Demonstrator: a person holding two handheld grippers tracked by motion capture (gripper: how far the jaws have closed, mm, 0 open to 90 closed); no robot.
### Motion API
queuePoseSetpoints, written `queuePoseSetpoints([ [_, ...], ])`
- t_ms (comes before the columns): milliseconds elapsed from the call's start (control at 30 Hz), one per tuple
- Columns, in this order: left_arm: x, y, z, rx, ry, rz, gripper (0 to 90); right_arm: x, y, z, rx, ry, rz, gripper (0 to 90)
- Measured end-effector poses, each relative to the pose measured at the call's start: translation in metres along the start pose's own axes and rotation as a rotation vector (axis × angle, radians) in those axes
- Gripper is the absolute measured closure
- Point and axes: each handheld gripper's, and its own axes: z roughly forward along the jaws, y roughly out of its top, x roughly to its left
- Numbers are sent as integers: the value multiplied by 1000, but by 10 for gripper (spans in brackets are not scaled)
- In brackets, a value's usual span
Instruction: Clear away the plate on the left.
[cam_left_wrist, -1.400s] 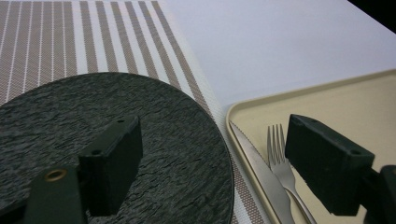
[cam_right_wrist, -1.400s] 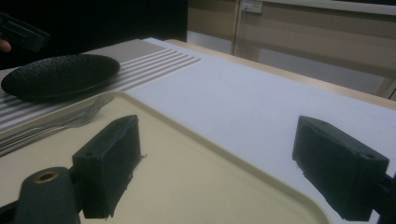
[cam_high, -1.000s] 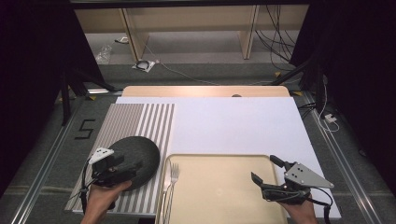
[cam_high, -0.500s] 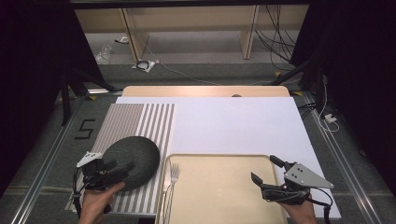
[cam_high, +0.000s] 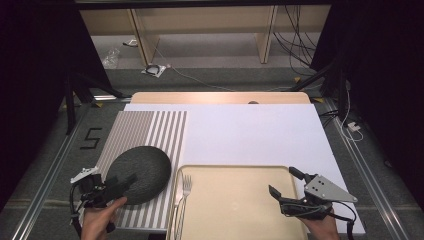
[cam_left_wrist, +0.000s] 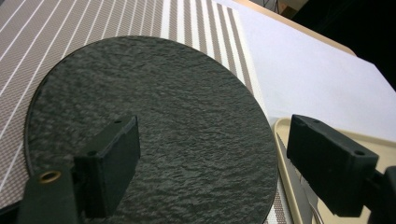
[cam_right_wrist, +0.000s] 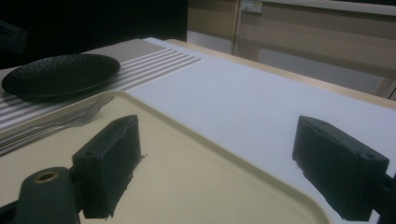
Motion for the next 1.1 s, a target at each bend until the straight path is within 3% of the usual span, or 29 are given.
queuePoseSetpoints([
  [433, 18, -5, -12, -5, 65, -110, 174, 2, 1, -1, -2, -4, -5, 162],
  [600, 24, -8, -17, -21, 88, -187, 175, 3, 1, -1, -1, -4, -5, 162],
  [733, 27, -9, -18, -16, 87, -225, 177, 3, 1, -1, -1, -5, -5, 162],
  [800, 30, -12, -19, -15, 65, -271, 179, 3, 1, -1, -3, -4, -6, 162],
  [833, 30, -12, -19, -15, 65, -271, 182, 3, 1, -1, -3, -4, -6, 162],
  [1000, 37, -16, -21, -7, 32, -355, 186, 3, 1, -1, -3, -4, -6, 162],
  [1100, 39, -17, -21, -3, 30, -380, 188, 3, 2, -1, -4, -5, -7, 162],
])
